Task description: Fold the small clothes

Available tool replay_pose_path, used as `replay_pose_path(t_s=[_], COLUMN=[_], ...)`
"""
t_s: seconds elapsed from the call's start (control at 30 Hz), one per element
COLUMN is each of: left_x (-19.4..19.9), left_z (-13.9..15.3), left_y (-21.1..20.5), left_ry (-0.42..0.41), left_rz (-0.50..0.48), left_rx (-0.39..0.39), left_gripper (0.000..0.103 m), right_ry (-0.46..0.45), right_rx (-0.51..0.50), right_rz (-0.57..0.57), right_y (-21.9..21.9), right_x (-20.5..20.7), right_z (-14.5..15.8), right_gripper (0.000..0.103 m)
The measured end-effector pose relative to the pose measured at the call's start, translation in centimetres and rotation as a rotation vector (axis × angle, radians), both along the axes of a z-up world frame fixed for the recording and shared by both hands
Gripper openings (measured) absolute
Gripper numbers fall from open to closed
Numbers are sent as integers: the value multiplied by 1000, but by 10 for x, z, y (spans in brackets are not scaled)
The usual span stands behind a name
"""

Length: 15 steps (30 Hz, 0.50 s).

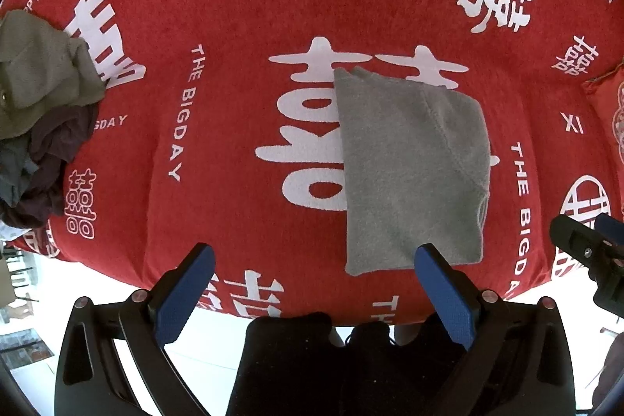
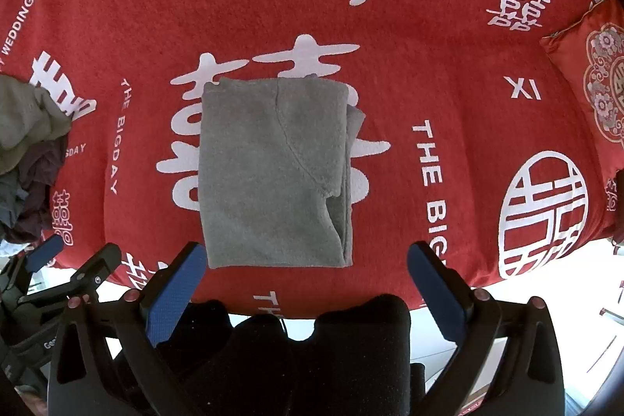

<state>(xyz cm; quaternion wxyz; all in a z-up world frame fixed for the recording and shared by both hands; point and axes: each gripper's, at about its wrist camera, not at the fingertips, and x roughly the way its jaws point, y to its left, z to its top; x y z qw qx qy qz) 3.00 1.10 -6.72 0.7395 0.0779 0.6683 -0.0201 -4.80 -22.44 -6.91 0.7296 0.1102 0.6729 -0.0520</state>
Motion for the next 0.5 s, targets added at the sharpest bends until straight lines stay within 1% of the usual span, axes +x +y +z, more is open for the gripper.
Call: replay_pose_path(t_s=[0.3,0.4,0.5], left_x=[3,2,2], left_z=[-2,2,4], left_y=[1,1,-2], left_ry=[12,-21,-25], left_rz=[4,2,-20], left_rx=[-15,-15,-25], left_gripper=[102,102,102], right_ry=[-1,-2,-2], right_rx=[-2,-4,-4], right_rz=[6,11,12], right_y=[5,7,7], right_x=[-9,-7,-6], right_z=[0,0,-1], right_gripper=[103,103,103])
